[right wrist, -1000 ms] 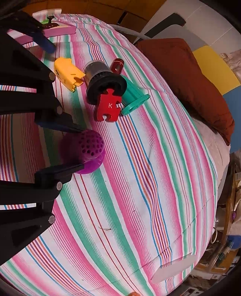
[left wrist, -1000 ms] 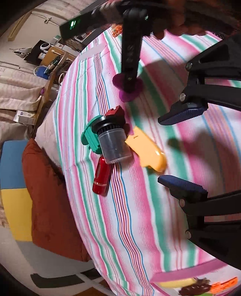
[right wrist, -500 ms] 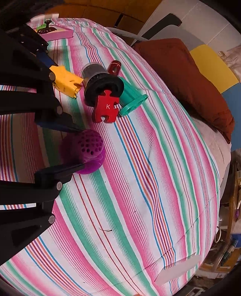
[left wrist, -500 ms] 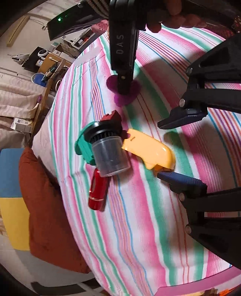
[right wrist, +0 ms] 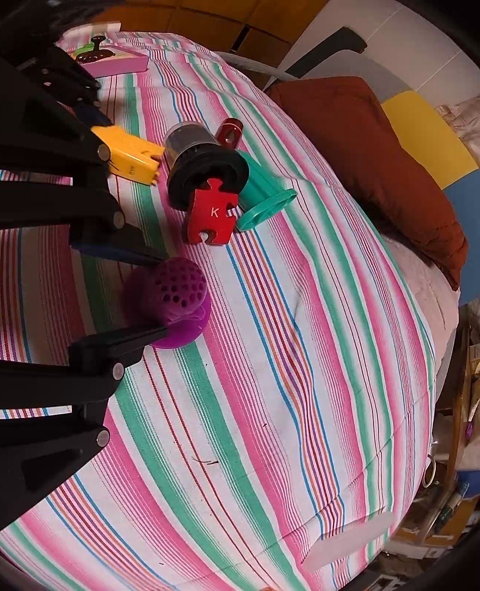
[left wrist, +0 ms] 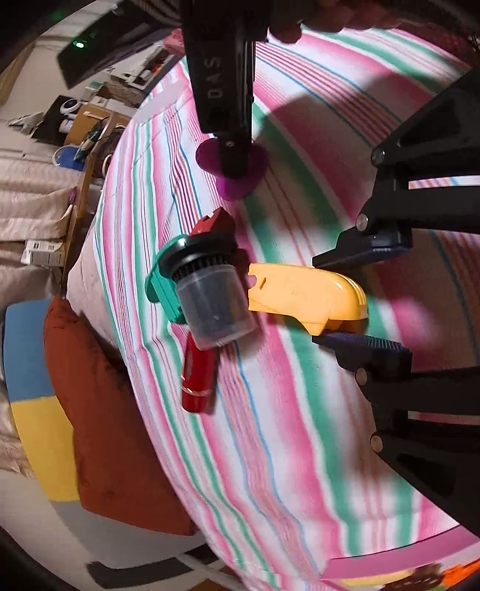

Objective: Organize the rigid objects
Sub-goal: 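Carry yellow clip into tray and open left tool while right tool holds purple toy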

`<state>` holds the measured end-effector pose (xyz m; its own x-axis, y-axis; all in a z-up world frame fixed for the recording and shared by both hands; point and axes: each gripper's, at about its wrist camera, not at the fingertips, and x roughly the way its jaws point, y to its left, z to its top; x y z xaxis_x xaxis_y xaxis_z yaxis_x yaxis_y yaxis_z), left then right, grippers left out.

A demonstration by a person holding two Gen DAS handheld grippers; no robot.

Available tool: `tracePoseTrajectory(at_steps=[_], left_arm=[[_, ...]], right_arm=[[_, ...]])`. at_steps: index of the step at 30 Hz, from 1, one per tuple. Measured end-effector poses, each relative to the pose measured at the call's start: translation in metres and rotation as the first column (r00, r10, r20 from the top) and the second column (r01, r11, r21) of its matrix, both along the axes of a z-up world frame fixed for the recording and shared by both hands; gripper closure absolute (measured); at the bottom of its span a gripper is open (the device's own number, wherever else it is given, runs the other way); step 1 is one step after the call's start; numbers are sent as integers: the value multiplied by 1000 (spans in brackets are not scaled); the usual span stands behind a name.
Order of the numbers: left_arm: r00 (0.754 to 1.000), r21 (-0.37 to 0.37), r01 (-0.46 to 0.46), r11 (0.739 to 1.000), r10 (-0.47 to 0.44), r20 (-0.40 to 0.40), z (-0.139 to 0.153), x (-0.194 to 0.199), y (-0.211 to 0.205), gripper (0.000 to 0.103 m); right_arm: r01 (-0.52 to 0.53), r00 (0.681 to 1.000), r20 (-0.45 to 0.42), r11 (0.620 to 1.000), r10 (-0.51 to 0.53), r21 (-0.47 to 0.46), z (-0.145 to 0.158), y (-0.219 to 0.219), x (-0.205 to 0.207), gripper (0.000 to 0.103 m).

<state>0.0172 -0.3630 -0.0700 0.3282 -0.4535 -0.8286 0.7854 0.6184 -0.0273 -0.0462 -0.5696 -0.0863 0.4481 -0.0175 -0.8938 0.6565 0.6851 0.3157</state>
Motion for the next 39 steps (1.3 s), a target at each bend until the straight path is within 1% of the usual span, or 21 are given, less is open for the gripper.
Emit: tracePoseTrajectory(at_steps=[4, 10, 14, 17, 21, 26, 30, 34, 37, 39], left_arm=[[1000, -16, -17, 1000, 16, -13, 3, -5, 19, 70], [995, -60, -69, 996, 65, -70, 10, -13, 55, 70], [993, -99, -93, 991, 85, -85, 18, -22, 83, 71], [992, -123, -105, 987, 96, -76, 25, -28, 102, 70], [991, -125, -126, 984, 120, -52, 29, -28, 122, 70], [977, -164, -208, 964, 198, -76, 39, -23, 163, 70], [967, -197, -254, 947, 245, -73, 51, -17, 191, 70], [956, -222, -292, 930, 284, -72, 55, -11, 218, 70], [946, -220, -323, 921, 313, -78, 54, -7, 232, 70], [935, -212, -353, 911, 342, -90, 50, -1, 245, 70]], right_arm=[[-4, 1000, 3, 1000, 4, -7, 0, 1, 0, 70], [-32, 998, 47, 999, 30, 34, -1, 7, 1, 70], [-85, 996, 39, 996, 84, 4, 1, 24, 8, 70], [-133, 991, 31, 991, 133, -21, 2, 39, 14, 70], [-186, 982, 29, 981, 187, -47, 5, 56, 18, 70], [-233, 971, 29, 969, 236, -86, 9, 70, 21, 70], [-238, 970, 31, 968, 241, -85, 7, 75, 23, 70], [-244, 967, 50, 967, 249, -78, 10, 81, 22, 70], [-268, 960, 53, 958, 275, -102, 13, 92, 25, 70], [-285, 954, 63, 952, 292, -109, 14, 97, 26, 70]])
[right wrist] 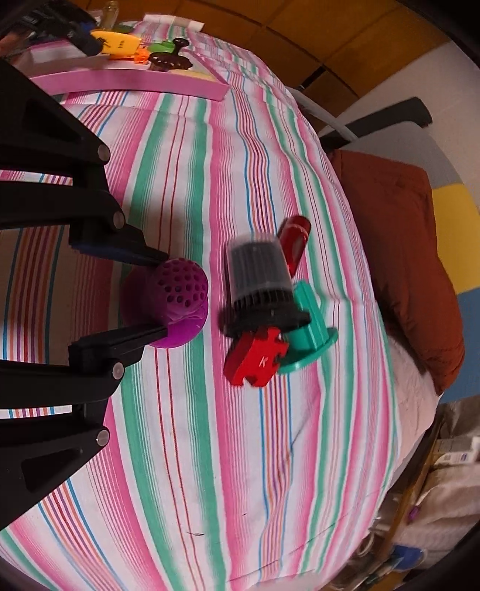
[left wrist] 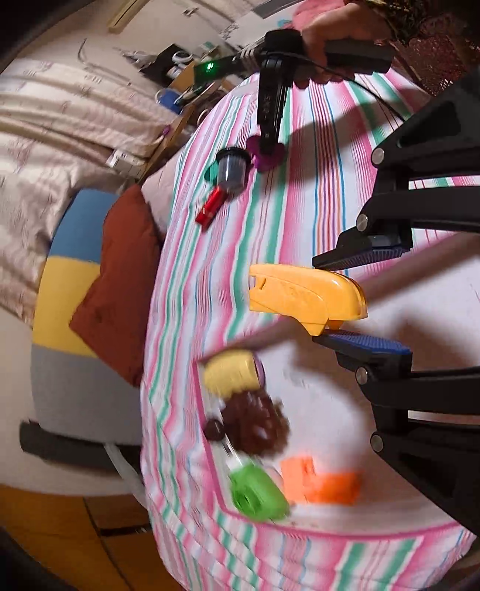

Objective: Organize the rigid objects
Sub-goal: 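Carry yellow clip into tray and open left tool while right tool holds purple toy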

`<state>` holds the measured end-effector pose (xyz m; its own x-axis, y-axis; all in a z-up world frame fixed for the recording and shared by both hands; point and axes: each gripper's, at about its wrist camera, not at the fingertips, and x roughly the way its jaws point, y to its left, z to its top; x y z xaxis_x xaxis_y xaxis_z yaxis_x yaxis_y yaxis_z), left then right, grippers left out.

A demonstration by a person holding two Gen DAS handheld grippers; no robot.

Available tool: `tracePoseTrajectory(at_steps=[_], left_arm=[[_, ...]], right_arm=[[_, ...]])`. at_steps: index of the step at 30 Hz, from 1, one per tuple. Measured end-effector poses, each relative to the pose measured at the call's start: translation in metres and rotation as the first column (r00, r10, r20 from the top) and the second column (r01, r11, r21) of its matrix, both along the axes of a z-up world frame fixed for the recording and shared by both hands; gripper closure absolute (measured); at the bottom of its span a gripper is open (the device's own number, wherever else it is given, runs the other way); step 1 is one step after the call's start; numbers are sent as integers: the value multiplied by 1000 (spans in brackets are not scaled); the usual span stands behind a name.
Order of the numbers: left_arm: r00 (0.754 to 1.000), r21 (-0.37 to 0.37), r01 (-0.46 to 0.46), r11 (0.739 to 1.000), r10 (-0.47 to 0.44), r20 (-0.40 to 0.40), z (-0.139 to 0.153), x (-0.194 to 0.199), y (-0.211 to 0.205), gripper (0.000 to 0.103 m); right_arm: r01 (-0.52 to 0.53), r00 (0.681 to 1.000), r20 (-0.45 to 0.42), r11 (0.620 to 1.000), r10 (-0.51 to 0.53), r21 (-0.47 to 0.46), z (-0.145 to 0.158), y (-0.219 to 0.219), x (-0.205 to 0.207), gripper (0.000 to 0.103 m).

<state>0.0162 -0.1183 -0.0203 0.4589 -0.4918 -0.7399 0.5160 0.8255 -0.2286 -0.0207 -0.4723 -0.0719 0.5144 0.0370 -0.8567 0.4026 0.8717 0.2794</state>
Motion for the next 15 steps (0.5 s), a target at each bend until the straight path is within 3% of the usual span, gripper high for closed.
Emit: tracePoseTrajectory(at_steps=[5, 15], left_arm=[[990, -19, -93, 995, 91, -110, -18, 21, 34, 70], [976, 91, -163, 982, 174, -130, -36, 50, 56, 70]], right_arm=[[-23, 999, 33, 1000, 23, 2, 4, 12, 0, 71], [-79, 994, 74, 997, 79, 2, 12, 41, 3, 70]])
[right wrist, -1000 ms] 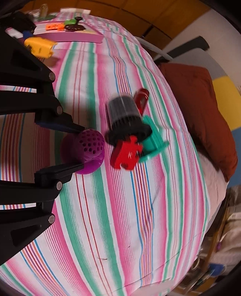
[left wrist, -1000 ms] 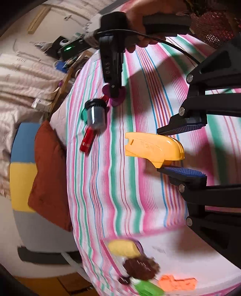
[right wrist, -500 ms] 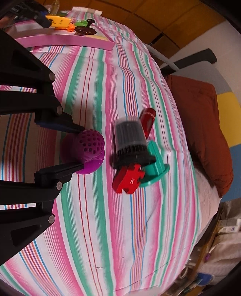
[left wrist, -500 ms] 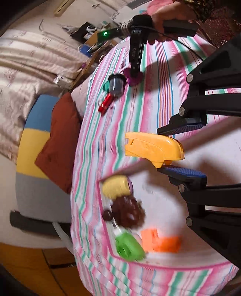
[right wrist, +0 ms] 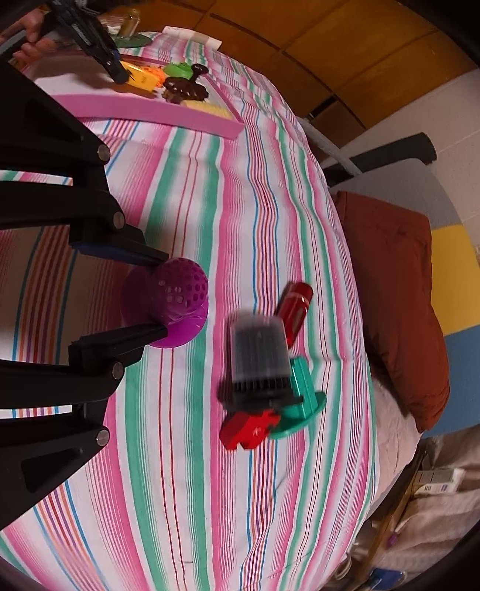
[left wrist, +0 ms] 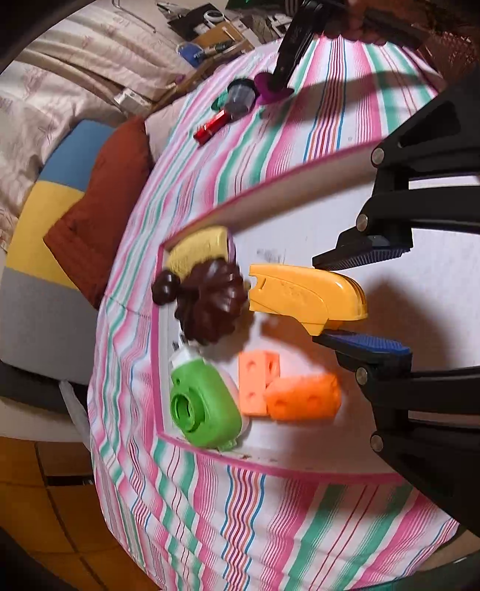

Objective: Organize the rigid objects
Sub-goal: 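Carry yellow clip into tray and open left tool while right tool holds purple toy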

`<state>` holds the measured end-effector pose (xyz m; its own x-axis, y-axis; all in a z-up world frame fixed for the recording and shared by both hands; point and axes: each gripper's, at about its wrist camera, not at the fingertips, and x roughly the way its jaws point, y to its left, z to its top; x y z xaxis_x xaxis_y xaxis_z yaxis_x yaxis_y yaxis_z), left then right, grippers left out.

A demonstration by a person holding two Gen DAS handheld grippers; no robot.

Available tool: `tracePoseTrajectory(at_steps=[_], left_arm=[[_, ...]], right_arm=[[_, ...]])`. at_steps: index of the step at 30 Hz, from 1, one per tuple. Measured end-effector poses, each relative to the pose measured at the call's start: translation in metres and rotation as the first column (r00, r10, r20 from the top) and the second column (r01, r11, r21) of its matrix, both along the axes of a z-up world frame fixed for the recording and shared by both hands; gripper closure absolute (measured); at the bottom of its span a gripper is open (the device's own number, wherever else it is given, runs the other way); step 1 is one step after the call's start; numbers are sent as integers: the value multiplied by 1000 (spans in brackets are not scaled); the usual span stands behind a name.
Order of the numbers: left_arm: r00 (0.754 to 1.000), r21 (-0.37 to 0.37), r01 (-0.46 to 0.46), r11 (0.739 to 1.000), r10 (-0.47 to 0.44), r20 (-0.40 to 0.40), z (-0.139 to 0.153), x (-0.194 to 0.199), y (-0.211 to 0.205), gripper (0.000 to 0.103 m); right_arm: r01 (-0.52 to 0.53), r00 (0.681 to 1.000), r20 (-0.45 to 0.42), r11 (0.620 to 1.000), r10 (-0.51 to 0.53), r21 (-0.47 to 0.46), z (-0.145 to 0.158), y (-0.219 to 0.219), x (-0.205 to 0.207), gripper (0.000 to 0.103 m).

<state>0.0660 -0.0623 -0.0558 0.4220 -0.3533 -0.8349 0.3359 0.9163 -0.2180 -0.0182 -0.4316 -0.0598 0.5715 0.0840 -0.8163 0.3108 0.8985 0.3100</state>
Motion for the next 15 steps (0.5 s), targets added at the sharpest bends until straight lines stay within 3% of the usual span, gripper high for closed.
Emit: tracePoseTrajectory(at_steps=[9, 11, 15], left_arm=[[998, 49, -62, 997, 61, 19, -2, 15, 19, 70], [997, 16, -72, 997, 72, 7, -2, 14, 22, 70], [998, -63, -56, 996, 55, -20, 2, 1, 23, 55]], right_arm=[[-27, 1000, 11, 1000, 27, -3, 1, 9, 2, 71], [-26, 1000, 14, 1000, 27, -3, 1, 10, 2, 71], [-33, 999, 22, 999, 34, -3, 3, 11, 2, 71]])
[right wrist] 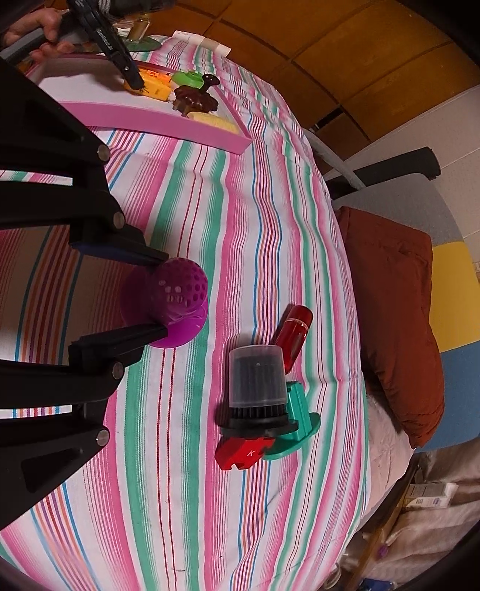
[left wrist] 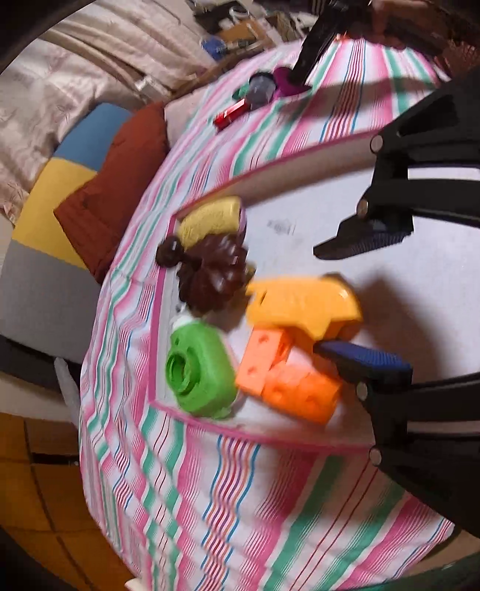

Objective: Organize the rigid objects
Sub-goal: 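Carry yellow clip into tray and open left tool while right tool holds purple toy, then lower the purple suction-cup toy into the tray and open the right tool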

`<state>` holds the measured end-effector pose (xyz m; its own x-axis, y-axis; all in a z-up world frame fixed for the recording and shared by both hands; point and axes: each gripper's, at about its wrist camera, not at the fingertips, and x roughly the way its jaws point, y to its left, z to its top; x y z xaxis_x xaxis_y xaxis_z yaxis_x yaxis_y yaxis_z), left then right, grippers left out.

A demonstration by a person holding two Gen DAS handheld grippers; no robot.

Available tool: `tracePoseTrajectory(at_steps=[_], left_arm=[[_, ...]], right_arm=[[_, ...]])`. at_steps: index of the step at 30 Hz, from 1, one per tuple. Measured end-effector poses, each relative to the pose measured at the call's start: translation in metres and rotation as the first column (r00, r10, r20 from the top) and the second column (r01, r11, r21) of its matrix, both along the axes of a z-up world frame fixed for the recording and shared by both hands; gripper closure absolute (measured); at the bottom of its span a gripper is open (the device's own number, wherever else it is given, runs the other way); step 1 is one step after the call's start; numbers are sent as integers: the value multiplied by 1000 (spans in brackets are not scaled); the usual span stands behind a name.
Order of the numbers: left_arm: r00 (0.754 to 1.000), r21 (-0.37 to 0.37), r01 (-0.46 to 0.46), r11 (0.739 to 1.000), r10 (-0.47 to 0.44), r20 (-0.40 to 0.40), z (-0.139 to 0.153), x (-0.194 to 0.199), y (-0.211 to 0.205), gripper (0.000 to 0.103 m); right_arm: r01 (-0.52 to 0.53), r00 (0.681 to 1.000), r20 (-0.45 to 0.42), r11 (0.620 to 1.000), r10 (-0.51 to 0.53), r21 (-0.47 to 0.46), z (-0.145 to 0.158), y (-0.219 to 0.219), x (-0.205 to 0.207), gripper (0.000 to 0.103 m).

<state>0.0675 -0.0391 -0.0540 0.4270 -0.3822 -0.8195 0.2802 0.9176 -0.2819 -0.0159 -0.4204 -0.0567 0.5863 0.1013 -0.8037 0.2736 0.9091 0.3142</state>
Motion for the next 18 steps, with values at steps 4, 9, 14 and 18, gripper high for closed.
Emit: tracePoseTrajectory(at_steps=[4, 9, 14, 18], left_arm=[[999, 26, 25, 999, -26, 30, 3, -15, -6, 54], [998, 42, 24, 999, -26, 64, 7, -30, -1, 54], [996, 32, 22, 999, -25, 85, 10, -41, 8, 54], [993, 47, 29, 998, -34, 109, 14, -46, 11, 54]], right_arm=[[-11, 1000, 12, 1000, 11, 6, 3, 3, 0, 70], [-40, 999, 38, 999, 39, 27, 8, 15, -1, 71], [-114, 990, 78, 993, 115, -10, 16, 44, -3, 71], [-168, 979, 116, 986, 168, -16, 24, 66, -6, 71]])
